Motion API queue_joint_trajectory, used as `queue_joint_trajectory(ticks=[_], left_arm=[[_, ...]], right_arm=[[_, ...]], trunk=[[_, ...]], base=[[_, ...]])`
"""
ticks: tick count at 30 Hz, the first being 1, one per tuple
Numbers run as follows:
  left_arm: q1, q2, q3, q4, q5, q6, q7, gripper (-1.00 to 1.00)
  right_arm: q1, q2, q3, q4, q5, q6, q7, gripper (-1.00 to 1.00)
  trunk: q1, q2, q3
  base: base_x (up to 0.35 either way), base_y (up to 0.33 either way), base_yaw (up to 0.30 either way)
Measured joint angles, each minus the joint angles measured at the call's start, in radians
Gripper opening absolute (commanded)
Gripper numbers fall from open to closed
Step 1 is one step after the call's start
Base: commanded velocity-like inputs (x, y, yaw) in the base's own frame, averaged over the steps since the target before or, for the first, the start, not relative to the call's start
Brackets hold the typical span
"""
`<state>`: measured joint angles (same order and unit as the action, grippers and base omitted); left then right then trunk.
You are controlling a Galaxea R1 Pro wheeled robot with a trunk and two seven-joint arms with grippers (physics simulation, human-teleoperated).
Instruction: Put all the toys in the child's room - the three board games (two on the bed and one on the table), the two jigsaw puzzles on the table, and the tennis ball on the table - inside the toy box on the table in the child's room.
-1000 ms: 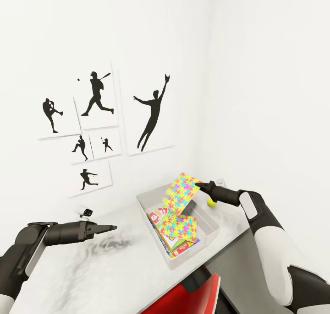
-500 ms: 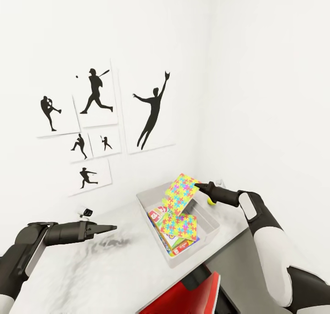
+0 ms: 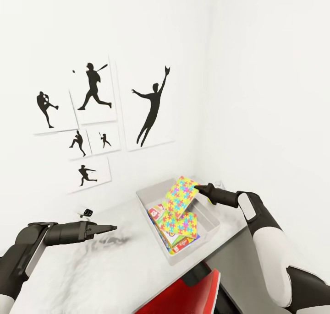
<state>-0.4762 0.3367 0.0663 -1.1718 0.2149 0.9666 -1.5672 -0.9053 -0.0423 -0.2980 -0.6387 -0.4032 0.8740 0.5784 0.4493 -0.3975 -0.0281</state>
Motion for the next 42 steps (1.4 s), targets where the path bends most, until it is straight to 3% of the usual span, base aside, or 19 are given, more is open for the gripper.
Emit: queue_joint_trajectory(ticks=[42], left_arm=[[0.000,0.002,0.002,0.000,0.001,0.000,0.000,1.00]], right_arm=[[0.000,0.012,0.009,-0.001,0.002,0.002,-0.017,-1.00]], trunk=[[0.000,0.000,-0.068]], base=[[0.000,0.000,0.000]])
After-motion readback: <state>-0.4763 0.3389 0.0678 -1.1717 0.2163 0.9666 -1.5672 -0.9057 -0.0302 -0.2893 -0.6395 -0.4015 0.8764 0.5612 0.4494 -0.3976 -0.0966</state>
